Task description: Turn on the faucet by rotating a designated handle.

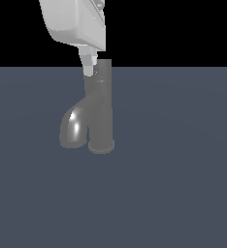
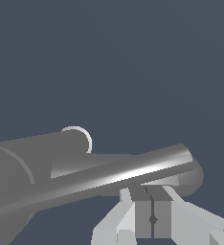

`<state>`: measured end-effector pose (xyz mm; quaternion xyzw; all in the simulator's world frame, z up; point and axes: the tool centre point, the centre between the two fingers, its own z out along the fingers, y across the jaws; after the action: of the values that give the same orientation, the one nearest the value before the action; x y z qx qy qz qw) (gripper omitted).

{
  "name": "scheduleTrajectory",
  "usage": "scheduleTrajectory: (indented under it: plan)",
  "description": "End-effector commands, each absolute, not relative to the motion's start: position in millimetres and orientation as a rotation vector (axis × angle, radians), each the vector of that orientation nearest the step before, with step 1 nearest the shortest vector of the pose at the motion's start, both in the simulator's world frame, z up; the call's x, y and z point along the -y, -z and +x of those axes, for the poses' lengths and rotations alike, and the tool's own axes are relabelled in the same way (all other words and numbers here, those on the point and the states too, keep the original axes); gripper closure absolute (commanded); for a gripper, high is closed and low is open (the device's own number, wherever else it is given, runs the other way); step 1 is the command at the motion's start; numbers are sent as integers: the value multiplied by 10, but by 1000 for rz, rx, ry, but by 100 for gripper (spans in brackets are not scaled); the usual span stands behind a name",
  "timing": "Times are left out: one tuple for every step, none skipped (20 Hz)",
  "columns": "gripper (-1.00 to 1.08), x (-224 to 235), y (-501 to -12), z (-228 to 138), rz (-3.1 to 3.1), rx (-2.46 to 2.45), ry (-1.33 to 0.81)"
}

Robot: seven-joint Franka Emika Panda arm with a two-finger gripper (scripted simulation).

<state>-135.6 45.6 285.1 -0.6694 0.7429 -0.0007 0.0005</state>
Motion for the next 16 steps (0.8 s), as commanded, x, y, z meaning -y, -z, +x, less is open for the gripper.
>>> scheduleTrajectory:
  plan:
    - [108,-203,-2851,-1367,-2075,-2358,0]
    - [108,-145,-2851,-1371,-2075,-2359,0]
    - [108,-88,-2851,-1376,-2075,-2359,0]
    - [108,-31,-2852,-1380,-2075,-2359,0]
    - [108,28,-2851,-1384,-2074,-2360,0]
    - [108,28,-2851,-1384,-2074,-2360,0]
    - [108,-142,-2851,-1372,-2104,-2332,4]
    - [108,-107,-2851,-1344,-2103,-2333,4]
    - [108,-71,-2850,-1316,-2102,-2334,4]
    - [108,-36,-2850,-1288,-2101,-2335,3]
    - [108,0,-2850,-1260,-2100,-2336,3]
    - [108,35,-2850,-1232,-2099,-2338,3]
    - [108,70,-2850,-1205,-2098,-2339,3]
    - [108,105,-2850,-1177,-2096,-2340,3]
    - [108,140,-2850,-1150,-2095,-2341,3]
    - [108,175,-2850,-1123,-2094,-2342,3]
